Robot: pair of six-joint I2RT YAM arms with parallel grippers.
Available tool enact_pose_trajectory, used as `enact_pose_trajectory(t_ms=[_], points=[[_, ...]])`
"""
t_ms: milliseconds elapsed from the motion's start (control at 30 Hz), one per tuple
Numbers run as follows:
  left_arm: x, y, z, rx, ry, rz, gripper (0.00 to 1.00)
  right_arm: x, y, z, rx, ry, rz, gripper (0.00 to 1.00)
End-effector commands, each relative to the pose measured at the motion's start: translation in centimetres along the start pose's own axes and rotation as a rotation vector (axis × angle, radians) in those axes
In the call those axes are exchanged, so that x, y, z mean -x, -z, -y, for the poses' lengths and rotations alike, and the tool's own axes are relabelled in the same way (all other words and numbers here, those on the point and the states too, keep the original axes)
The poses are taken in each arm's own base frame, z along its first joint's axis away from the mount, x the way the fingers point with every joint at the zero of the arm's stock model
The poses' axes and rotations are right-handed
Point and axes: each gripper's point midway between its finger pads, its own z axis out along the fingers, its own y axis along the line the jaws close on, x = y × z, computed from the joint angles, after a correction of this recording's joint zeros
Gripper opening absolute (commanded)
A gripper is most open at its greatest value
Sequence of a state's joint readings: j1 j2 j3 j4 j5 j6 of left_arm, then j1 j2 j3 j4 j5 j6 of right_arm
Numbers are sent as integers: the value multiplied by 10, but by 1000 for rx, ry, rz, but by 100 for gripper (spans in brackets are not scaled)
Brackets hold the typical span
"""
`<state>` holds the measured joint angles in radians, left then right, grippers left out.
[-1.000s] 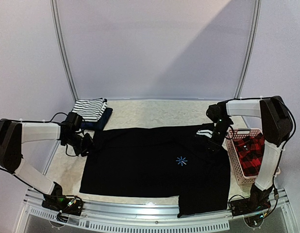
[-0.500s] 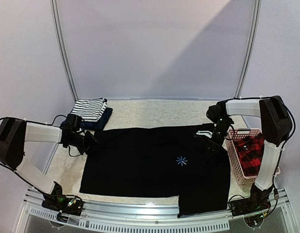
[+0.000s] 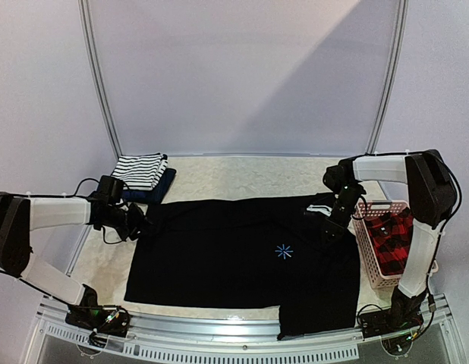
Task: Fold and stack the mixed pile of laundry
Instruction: Adjust the 1/3-folded T-shirt at the center of the board.
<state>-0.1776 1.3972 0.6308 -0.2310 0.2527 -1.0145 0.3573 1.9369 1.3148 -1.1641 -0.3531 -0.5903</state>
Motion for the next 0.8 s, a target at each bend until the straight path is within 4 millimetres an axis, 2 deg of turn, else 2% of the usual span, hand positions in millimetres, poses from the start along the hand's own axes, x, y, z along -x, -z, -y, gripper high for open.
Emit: enact_pose_trajectory(t_ms=[0,167,433,533,633,700,767], points=[[-6,-10,-12,34,24,-46,35,0,-5,-4,33,0,-10,28],[-6,-13,-19,54,40,-37,34,1,-1,-4,27,4,-5,28],[-9,-26,-18,44,35,-74,29,0,-6,-5,41,-1,-9,23],[-8,-28,-19,46,34,-68,20,1,-8,-5,48,-3,-6,18],[0,-24,-15,51,11,-43,6,2,-7,-7,62,0,1,1],[8,-18,-9,65,-22,-17,0,4,-2,-9,59,11,20,0],[17,-10,-2,81,-62,8,0,7,8,-11,32,30,43,0]])
